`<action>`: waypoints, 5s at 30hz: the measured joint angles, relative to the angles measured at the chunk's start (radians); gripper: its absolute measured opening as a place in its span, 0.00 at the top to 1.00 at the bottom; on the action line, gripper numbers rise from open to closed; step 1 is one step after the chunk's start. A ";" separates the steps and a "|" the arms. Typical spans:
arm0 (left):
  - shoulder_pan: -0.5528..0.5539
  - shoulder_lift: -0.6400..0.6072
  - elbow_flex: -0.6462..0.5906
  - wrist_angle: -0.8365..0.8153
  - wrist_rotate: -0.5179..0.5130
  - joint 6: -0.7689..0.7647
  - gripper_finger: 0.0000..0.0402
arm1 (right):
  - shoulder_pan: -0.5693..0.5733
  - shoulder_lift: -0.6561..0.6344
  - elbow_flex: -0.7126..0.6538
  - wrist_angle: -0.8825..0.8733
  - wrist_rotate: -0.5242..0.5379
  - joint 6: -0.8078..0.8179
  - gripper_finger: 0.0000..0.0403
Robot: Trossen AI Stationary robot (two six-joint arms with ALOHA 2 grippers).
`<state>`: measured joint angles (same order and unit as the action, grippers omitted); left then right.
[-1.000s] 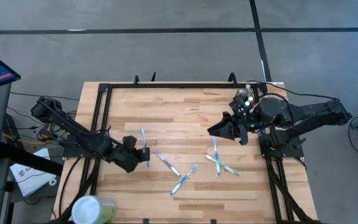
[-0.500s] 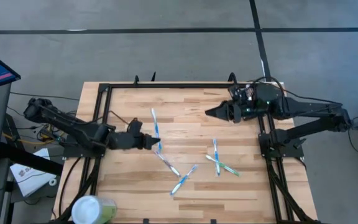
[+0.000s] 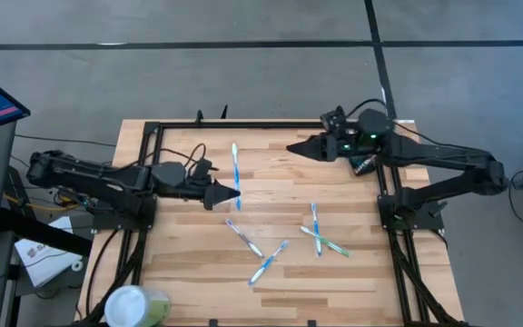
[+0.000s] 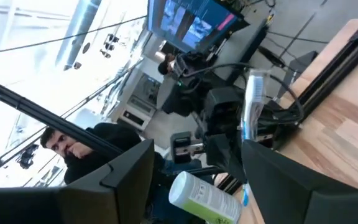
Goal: Pick & Place toothbrushing station
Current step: Put the left blue toothbrush in the right section of wire organizer
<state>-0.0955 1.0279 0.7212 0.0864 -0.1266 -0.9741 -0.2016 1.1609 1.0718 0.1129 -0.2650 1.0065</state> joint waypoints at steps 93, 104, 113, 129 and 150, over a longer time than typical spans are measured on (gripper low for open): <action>0.102 0.074 -0.001 0.188 0.220 0.069 0.98 | 0.005 0.448 0.259 0.127 -0.084 -0.089 0.50; 0.121 0.126 0.000 0.283 0.230 0.070 0.98 | 0.005 0.448 0.259 0.121 -0.107 -0.089 0.54; 0.121 0.123 0.000 0.283 0.229 0.072 0.98 | 0.005 0.448 0.259 0.104 -0.152 -0.089 0.64; 0.121 0.123 0.000 0.295 0.230 0.069 0.97 | 0.005 0.448 0.259 0.104 -0.156 -0.089 0.81; 0.116 0.081 0.000 0.315 0.096 0.060 0.59 | 0.004 0.350 0.257 -0.060 -0.018 -0.208 0.98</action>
<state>0.0208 1.1084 0.7212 0.4012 -0.0309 -0.9143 -0.1974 1.5106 1.3291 0.0529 -0.2832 0.7988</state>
